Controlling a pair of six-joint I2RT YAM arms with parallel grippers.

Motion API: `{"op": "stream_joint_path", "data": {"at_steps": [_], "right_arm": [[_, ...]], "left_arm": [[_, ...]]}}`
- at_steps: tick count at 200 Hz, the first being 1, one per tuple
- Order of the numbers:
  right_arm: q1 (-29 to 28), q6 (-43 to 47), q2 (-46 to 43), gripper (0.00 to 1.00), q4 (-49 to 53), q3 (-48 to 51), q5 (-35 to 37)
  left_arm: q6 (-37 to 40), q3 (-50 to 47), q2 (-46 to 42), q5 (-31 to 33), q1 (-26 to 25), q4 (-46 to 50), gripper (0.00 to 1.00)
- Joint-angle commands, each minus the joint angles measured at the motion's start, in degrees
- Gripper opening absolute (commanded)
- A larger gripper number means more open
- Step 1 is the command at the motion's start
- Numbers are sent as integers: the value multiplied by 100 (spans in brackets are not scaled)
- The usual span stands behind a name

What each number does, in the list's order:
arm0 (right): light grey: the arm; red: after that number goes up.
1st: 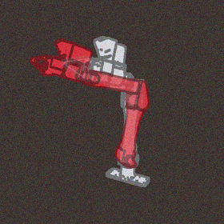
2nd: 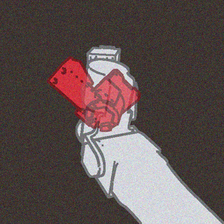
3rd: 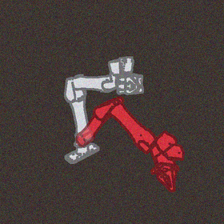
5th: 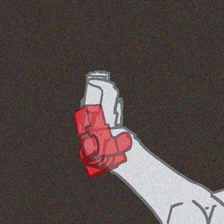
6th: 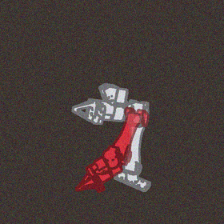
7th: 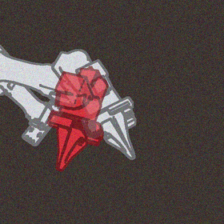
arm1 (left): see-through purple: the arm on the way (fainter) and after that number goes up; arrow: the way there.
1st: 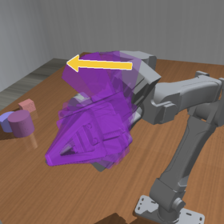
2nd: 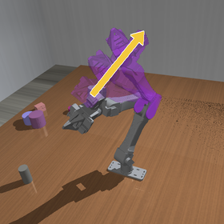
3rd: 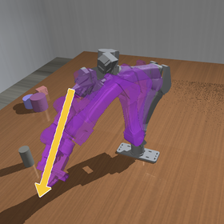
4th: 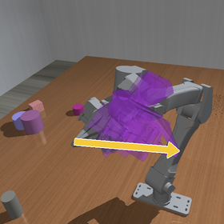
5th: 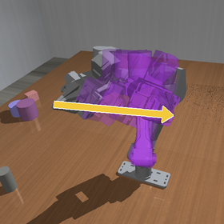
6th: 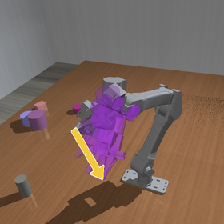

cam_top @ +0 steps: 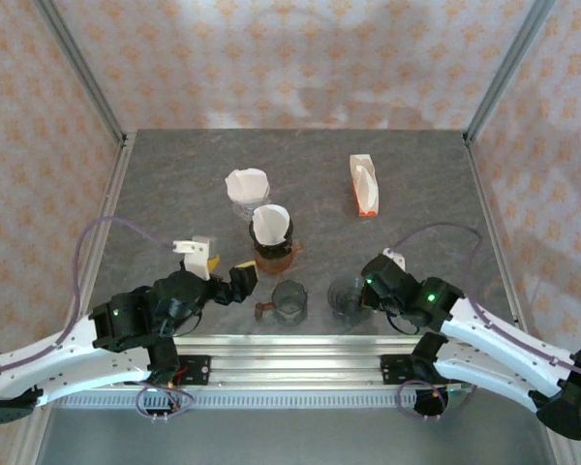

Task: Place the coffee filter in the dripper

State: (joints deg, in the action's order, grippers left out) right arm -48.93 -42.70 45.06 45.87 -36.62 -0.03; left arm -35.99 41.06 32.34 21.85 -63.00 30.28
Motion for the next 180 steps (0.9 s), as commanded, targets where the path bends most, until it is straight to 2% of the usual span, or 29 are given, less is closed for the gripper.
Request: {"op": "stream_joint_path", "data": {"at_steps": [1,31,73,118,180], "right_arm": [[-23,448,-7,0,-65,-633,-208],[-342,631,512,0,-375,-1219,-527],[-1023,868,1445,0,-675,-2037,-307],[-1110,1044,2093,0,-790,-2484,-413],[-1191,912,2604,0,-1140,-2407,-675]], "left_arm": [[30,-38,-252,447,-2,295,100],[4,-93,-533,601,-3,438,100],[-118,-194,-796,659,-7,576,100],[-180,-258,-920,654,-4,659,100],[-187,-343,-988,707,-2,698,100]]}}
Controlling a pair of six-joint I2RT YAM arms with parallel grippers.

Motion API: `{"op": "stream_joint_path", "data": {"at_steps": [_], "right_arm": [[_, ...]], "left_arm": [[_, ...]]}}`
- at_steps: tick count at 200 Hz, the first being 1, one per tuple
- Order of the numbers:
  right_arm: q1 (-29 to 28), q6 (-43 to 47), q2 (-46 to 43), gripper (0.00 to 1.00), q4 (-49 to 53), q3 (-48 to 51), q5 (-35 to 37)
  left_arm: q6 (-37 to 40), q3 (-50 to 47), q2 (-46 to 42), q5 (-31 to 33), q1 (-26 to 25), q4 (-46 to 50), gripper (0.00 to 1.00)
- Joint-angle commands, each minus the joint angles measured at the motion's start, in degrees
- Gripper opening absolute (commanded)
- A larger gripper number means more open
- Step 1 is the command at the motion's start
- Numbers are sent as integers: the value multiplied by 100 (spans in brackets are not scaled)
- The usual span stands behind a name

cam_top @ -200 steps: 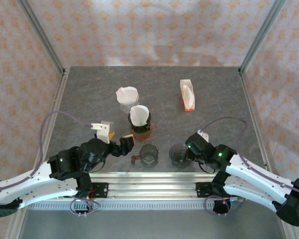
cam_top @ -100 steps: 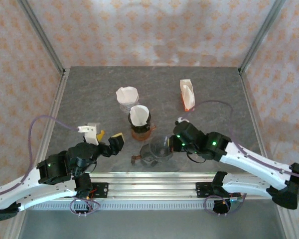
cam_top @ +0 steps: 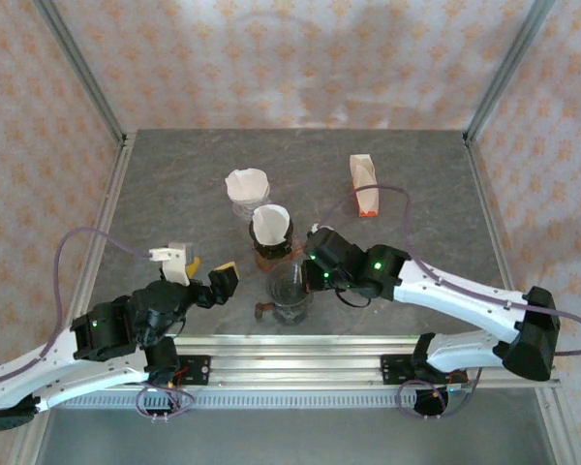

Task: Place the coffee filter in the dripper

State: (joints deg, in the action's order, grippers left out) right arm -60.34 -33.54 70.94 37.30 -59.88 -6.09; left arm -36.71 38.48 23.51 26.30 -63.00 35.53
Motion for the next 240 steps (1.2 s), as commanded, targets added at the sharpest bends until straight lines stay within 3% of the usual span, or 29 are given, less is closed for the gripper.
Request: {"op": "stream_joint_path", "data": {"at_steps": [1,127,142,162,174,199,240], "right_arm": [[-49,-3,16,0,-288,-79,-69],[-75,-364,-271,2,-280,419,-25],[-84,-373,-282,12,-290,442,-4],[-92,-384,-282,46,-285,451,40],[-88,-399,-455,57,-280,464,95],[-92,-419,-634,64,-187,477,369],[-49,-296,-1128,64,226,365,1308]], "left_arm": [[-116,-81,-107,261,-2,173,100],[-144,-170,-268,359,-1,267,100],[-144,-170,-242,353,-2,240,100],[-141,-195,-202,314,-3,188,100],[-141,-205,-155,300,-2,157,100],[-126,-193,-52,247,-2,116,100],[-56,-277,14,195,-2,-35,100]]}}
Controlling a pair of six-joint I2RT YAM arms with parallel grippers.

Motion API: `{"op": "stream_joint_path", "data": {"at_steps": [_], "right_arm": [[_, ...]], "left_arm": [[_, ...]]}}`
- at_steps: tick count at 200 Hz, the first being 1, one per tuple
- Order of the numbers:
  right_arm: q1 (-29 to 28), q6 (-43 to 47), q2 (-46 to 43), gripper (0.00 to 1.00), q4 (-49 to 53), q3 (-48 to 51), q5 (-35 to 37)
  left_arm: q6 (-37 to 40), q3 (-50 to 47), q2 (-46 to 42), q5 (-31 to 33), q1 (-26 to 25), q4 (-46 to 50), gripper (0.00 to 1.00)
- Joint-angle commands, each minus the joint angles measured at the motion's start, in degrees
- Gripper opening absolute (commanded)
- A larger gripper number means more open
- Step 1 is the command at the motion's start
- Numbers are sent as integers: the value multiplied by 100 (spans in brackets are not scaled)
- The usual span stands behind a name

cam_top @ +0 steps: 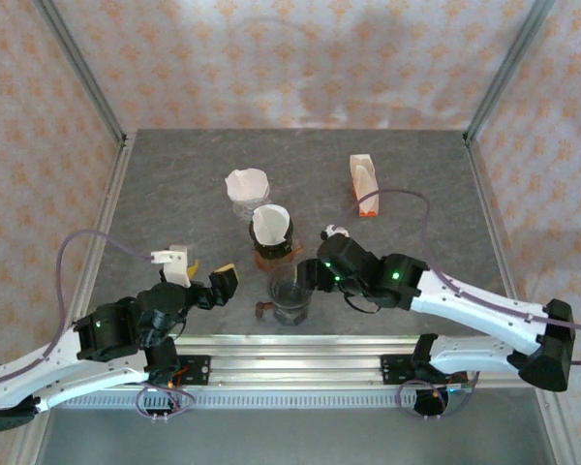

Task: Place the coffee filter in the dripper

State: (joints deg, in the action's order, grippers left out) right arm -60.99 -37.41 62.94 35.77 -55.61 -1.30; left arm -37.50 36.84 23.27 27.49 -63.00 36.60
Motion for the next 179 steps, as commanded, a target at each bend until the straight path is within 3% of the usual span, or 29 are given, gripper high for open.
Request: {"op": "stream_joint_path", "data": {"at_steps": [1,21,55,79,110,144,179], "right_arm": [[21,97,-340,64,392,-67,840],[458,314,-444,55,612,-184,906],[1741,900,-302,47,334,-295,641],[2702,1298,299,47,-88,-629,281],[3542,1851,1528,42,-277,-1413,355],[4077,2376,2906,34,-192,-2461,517],[4286,2576,3952,34,111,-3443,552]], "left_arm": [[23,-115,38,79,-2,-139,100],[21,-141,79,47,-2,-182,100],[38,-151,157,-4,-2,-325,100],[58,-152,243,-63,-2,-401,100],[43,-160,377,-153,-4,-476,100],[14,-195,457,-234,-6,-526,100],[10,-204,444,-135,6,-472,100]]}}
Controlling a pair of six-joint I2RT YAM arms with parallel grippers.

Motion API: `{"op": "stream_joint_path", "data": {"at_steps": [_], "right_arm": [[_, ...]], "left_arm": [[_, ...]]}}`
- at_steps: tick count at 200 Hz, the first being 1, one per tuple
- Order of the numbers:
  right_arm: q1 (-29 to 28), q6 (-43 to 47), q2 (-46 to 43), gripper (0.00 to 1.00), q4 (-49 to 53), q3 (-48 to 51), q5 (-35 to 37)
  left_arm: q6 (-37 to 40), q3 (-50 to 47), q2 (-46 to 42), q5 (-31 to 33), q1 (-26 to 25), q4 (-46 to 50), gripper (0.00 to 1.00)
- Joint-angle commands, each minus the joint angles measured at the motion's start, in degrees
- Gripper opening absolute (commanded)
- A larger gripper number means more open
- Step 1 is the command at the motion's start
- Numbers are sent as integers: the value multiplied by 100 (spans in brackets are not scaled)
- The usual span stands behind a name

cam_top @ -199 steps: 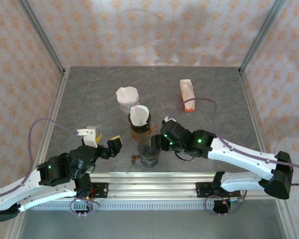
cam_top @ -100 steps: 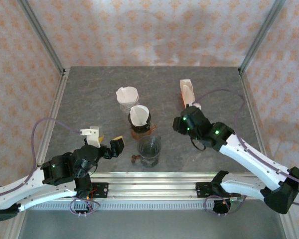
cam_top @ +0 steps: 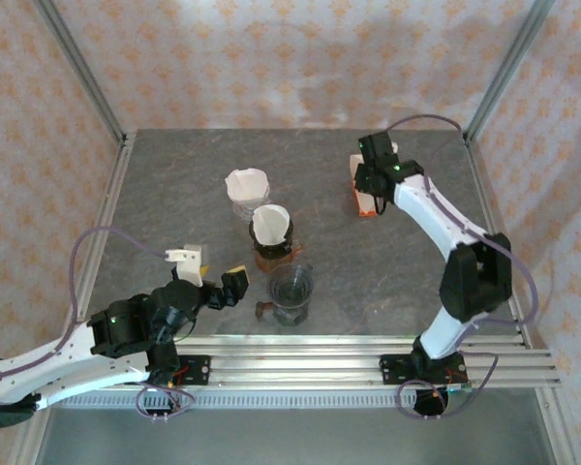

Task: Place the coffee filter in the dripper

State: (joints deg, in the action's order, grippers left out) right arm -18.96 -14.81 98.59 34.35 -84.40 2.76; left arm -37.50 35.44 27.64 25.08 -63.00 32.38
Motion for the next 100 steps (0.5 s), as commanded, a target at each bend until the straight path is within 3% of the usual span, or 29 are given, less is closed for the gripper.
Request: {"op": "stream_joint_path", "data": {"at_steps": [1,100], "right_arm": [[80,314,410,34,255,-580,145],[288,-434,1208,35,-415,-924,-431]], "left_arm": [[12,-64,10,108,7,-49,100],[32,-95,27,172,16,-39,100]]}}
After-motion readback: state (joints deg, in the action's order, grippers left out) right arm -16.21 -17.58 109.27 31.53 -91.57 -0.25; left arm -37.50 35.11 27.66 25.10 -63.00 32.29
